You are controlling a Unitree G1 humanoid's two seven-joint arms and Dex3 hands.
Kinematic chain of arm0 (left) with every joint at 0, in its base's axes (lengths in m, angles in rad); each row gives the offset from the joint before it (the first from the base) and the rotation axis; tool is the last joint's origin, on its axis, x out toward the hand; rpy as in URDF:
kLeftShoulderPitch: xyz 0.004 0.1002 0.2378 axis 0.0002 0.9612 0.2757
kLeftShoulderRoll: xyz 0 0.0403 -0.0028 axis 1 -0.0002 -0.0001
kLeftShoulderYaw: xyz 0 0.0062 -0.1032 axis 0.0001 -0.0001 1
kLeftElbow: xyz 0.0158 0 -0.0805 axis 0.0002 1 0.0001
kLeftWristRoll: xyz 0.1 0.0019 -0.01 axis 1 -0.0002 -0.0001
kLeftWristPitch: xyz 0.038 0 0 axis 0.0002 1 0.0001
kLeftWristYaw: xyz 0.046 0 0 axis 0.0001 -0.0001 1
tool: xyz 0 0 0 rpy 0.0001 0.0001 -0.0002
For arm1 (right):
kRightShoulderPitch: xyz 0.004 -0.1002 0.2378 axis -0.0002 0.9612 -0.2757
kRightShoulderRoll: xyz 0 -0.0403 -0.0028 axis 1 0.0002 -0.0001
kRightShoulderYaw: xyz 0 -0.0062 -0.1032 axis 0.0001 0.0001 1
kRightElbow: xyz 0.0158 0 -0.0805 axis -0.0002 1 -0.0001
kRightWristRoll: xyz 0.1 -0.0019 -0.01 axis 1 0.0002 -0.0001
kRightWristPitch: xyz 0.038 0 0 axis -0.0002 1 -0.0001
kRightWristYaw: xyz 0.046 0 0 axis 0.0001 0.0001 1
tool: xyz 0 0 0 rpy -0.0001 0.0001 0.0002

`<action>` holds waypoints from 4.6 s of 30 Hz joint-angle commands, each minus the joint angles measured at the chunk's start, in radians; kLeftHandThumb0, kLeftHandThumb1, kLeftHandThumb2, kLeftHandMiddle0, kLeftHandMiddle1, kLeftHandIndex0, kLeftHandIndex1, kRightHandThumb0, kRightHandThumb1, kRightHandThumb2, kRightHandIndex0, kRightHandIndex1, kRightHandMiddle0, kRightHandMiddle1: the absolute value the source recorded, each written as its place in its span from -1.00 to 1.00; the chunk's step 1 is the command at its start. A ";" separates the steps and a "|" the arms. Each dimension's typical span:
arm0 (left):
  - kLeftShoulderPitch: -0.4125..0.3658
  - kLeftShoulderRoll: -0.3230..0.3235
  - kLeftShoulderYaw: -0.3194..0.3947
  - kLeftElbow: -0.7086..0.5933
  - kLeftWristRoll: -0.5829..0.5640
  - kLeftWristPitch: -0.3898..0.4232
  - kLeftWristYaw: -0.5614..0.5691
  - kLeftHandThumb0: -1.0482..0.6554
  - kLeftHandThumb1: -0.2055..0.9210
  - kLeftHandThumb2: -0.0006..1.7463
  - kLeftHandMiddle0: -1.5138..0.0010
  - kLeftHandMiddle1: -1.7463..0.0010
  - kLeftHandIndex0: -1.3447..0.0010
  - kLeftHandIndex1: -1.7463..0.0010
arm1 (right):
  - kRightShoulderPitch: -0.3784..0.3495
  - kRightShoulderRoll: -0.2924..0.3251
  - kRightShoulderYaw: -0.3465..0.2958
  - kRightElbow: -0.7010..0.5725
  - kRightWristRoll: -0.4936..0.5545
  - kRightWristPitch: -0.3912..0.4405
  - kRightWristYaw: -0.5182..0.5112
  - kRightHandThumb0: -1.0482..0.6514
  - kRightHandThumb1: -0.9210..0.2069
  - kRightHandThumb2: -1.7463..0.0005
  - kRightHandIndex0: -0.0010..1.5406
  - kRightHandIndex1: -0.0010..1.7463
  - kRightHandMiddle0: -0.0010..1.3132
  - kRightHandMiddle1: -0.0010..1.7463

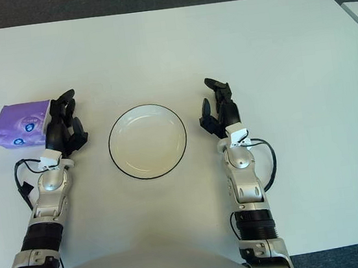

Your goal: Put the tissue paper into the plate.

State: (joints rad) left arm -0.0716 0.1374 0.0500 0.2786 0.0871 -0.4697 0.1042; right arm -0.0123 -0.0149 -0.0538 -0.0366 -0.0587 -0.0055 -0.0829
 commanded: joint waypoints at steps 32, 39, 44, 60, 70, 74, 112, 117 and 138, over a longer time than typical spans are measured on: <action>0.152 -0.057 -0.044 -0.051 0.012 0.029 -0.003 -0.57 1.00 -0.01 0.65 0.86 1.00 0.10 | 0.079 0.009 -0.003 0.088 0.006 0.088 0.000 -0.54 -1.00 0.03 -0.61 -0.83 -1.00 -0.11; 0.162 -0.046 -0.048 -0.146 0.042 0.020 0.004 -0.55 1.00 0.00 0.64 0.86 1.00 0.10 | 0.073 0.011 0.002 0.098 0.003 0.085 -0.005 -0.53 -1.00 0.02 -0.61 -0.83 -1.00 -0.10; 0.164 -0.032 -0.043 -0.184 0.060 0.005 -0.001 -0.53 1.00 0.00 0.63 0.85 1.00 0.11 | 0.069 0.014 0.003 0.107 0.007 0.083 -0.003 -0.53 -1.00 0.00 -0.61 -0.83 -1.00 -0.12; 0.180 0.061 -0.025 -0.409 0.040 0.004 -0.132 -0.55 1.00 0.00 0.65 0.87 1.00 0.19 | 0.061 0.019 0.005 0.148 0.016 0.054 0.007 -0.54 -1.00 -0.04 -0.61 -0.82 -1.00 -0.14; 0.168 0.142 0.065 -0.621 -0.012 0.141 -0.193 -0.69 1.00 -0.02 0.69 0.90 1.00 0.34 | 0.045 0.022 0.005 0.185 0.016 0.036 0.005 -0.54 -1.00 -0.04 -0.61 -0.81 -1.00 -0.16; 0.179 0.135 0.080 -0.680 -0.016 0.183 -0.189 -0.72 1.00 -0.06 0.69 0.91 1.00 0.35 | 0.038 0.023 0.007 0.198 0.013 0.028 0.004 -0.54 -1.00 -0.04 -0.61 -0.81 -1.00 -0.16; 0.018 0.835 0.436 -0.615 0.479 0.353 -0.415 -0.79 1.00 -0.19 0.73 0.97 1.00 0.68 | -0.043 0.052 0.034 0.312 -0.018 0.030 -0.061 -0.53 -1.00 -0.03 -0.62 -0.79 -1.00 -0.09; -0.025 0.914 0.337 -0.518 0.545 0.360 -0.457 -0.95 1.00 -0.20 0.89 1.00 1.00 0.87 | -0.049 0.051 0.034 0.319 -0.017 0.030 -0.062 -0.54 -1.00 -0.03 -0.62 -0.79 -1.00 -0.10; -0.114 1.111 0.186 -0.471 0.536 0.377 -0.768 -1.00 1.00 -0.50 1.00 1.00 0.97 0.97 | -0.068 0.050 0.028 0.352 -0.002 0.014 -0.053 -0.54 -1.00 -0.04 -0.63 -0.78 -1.00 -0.13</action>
State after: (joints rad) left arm -0.1647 1.2116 0.2717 -0.2001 0.6236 -0.0799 -0.6240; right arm -0.1775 0.0176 -0.0335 0.1866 -0.0698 -0.0962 -0.1517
